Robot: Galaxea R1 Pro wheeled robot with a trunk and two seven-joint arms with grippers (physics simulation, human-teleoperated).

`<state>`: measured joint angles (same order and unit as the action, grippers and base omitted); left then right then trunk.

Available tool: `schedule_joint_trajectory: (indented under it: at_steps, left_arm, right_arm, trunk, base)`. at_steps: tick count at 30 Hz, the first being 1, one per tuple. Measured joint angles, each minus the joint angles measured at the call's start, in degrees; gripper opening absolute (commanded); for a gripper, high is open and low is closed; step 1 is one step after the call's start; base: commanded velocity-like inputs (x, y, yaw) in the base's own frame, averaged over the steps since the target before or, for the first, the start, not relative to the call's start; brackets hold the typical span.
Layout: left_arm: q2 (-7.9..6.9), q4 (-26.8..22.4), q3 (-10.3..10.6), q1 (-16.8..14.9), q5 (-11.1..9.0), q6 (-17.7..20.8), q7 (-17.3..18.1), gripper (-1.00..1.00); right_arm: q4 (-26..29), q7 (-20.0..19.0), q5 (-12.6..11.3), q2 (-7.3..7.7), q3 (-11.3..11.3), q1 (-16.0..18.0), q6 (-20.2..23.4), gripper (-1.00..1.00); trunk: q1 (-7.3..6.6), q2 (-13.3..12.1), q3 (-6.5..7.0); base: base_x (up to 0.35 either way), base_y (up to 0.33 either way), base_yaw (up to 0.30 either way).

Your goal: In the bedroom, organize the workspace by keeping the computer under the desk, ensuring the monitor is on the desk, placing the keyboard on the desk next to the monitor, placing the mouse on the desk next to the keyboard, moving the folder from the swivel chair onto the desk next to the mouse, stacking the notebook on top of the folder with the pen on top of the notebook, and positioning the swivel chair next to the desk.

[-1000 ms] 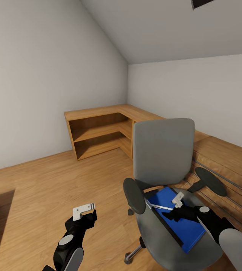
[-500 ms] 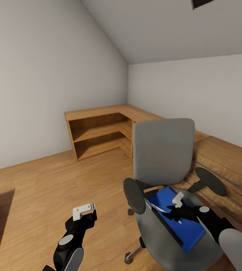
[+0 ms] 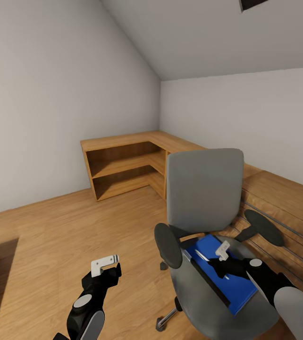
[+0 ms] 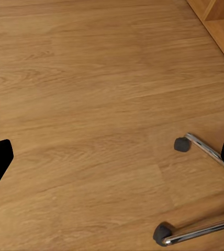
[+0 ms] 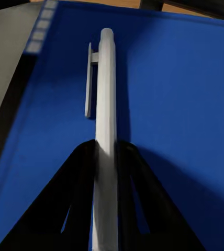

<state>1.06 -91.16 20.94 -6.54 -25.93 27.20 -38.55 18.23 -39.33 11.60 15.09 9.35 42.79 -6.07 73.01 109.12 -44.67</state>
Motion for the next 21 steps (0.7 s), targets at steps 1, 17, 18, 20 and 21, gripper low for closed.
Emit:
schedule_joint_trajectory:
  at_steps: [1, 17, 18, 20, 21]
  left_arm:
    - [0.00, 0.00, 0.00, 0.00, 0.00, 0.00, 0.00, 1.00]
    - [-0.02, 0.00, -0.04, 0.00, 0.00, 0.00, 0.00, 1.00]
    - [-0.04, 0.00, -0.05, 0.00, 0.00, 0.00, 0.00, 1.00]
    - [-0.07, 0.00, -0.06, 0.00, 0.01, 0.00, 0.00, 1.00]
    - [-0.08, 0.00, -0.06, 0.00, 0.01, 0.00, 0.00, 1.00]
  right_arm:
    - [0.00, -0.07, -0.02, 0.00, 0.01, 0.00, 0.02, -1.00]
    - [0.00, -0.17, 0.00, 0.00, 0.07, 0.03, 0.07, -1.00]
    - [0.00, -0.11, -0.10, 0.00, 0.13, 0.02, 0.09, -1.00]
    - [-0.03, -0.09, 0.08, 0.00, 0.22, -0.01, 0.11, -1.00]
    - [-0.03, -0.12, 0.10, 0.00, 0.22, -0.02, 0.12, -1.00]
  trunk:
    - [0.00, 0.00, 0.00]
    - [0.00, 0.00, 0.00]
    - [0.00, 0.00, 0.00]
    - [-0.21, -0.39, 0.17]
    - [-0.43, -0.79, 0.35]
  base:
    - [0.000, 0.000, 0.000]
    - [0.000, 0.000, 0.000]
    - [0.000, 0.000, 0.000]
    - [0.000, 0.000, 0.000]
    - [0.000, 0.000, 0.000]
